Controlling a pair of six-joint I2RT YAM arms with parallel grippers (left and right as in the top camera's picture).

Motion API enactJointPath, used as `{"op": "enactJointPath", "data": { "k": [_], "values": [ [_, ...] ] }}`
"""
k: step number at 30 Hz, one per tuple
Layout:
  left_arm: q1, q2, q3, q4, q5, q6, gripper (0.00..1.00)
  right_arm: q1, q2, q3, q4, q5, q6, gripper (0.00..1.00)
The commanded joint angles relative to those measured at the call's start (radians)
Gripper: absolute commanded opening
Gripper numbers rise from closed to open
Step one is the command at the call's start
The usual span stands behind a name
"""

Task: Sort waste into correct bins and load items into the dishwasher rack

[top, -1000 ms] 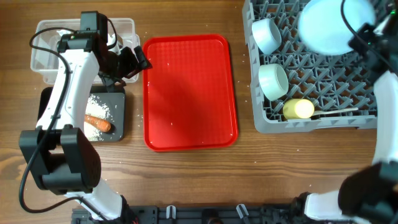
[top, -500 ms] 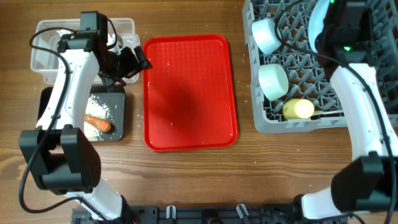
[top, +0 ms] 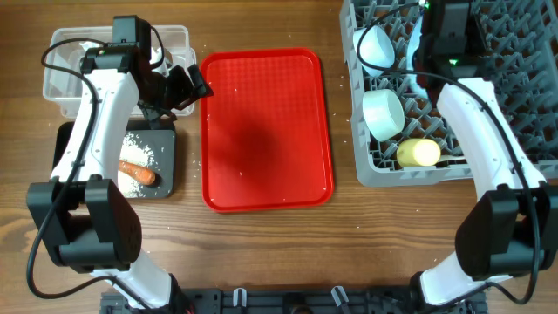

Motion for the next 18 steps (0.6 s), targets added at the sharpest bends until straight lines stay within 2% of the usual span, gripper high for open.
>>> {"op": "enactJointPath", "data": {
  "k": [1, 3, 4, 6, 10, 12, 16, 18],
  "values": [
    [0.001, -0.011, 0.003, 0.000, -0.002, -0.002, 1.00, 0.016, 0.017, -0.001, 0.002, -0.007, 0.005, 0.81],
    [0.001, -0.011, 0.003, 0.000, -0.002, -0.002, 1.00, 0.016, 0.013, -0.001, 0.000, -0.006, 0.071, 0.94],
    [0.001, -0.011, 0.003, 0.000, -0.002, -0.002, 1.00, 0.016, 0.006, -0.001, -0.011, -0.007, 0.114, 0.96],
    [0.001, -0.011, 0.003, 0.000, -0.002, -0.002, 1.00, 0.016, -0.043, -0.001, -0.074, -0.013, 0.227, 0.99],
    [0.001, -0.011, 0.003, 0.000, -0.002, -0.002, 1.00, 0.016, -0.227, -0.001, -0.243, -0.208, 0.352, 1.00],
    [0.001, -0.011, 0.003, 0.000, -0.002, -0.002, 1.00, 0.016, -0.360, -0.001, -0.324, -0.430, 0.438, 1.00],
    [0.001, -0.011, 0.003, 0.000, -0.002, -0.002, 1.00, 0.016, -0.522, -0.001, -0.452, -0.865, 0.439, 1.00],
    [0.001, -0.011, 0.003, 0.000, -0.002, -0.002, 1.00, 0.016, -0.564, -0.001, -0.515, -1.009, 0.440, 1.00]
  ]
}}
